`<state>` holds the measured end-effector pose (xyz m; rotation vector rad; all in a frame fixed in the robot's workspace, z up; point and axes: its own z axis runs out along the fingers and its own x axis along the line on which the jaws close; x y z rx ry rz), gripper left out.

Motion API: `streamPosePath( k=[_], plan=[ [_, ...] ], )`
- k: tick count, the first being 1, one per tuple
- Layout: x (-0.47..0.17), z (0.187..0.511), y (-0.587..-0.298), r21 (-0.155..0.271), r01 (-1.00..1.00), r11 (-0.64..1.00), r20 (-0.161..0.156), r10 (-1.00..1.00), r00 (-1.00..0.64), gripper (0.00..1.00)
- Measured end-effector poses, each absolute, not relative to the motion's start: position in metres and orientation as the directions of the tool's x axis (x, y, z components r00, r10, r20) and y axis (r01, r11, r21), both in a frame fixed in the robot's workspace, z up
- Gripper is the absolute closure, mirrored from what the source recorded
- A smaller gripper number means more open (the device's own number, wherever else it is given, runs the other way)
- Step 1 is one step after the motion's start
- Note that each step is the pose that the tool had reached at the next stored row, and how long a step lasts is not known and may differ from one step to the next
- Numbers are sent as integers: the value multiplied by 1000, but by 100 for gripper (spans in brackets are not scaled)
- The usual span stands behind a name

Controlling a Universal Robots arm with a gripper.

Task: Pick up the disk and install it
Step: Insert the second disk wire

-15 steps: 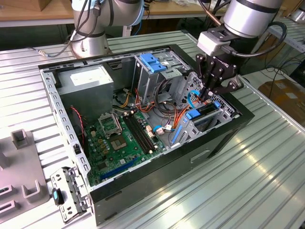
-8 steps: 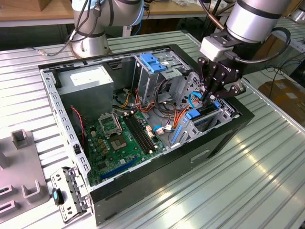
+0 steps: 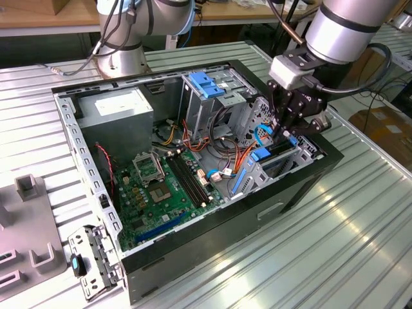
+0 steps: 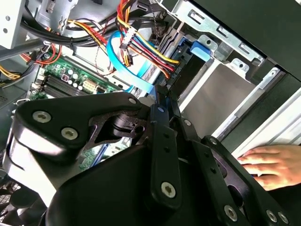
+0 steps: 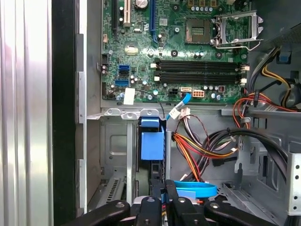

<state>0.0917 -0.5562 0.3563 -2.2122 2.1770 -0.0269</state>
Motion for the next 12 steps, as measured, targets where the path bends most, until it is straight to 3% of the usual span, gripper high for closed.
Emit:
streamPosePath(
  k=[12],
  plan=[
    [90,353,-560,-49,-999,-15,-36,-999,17,84]
  ],
)
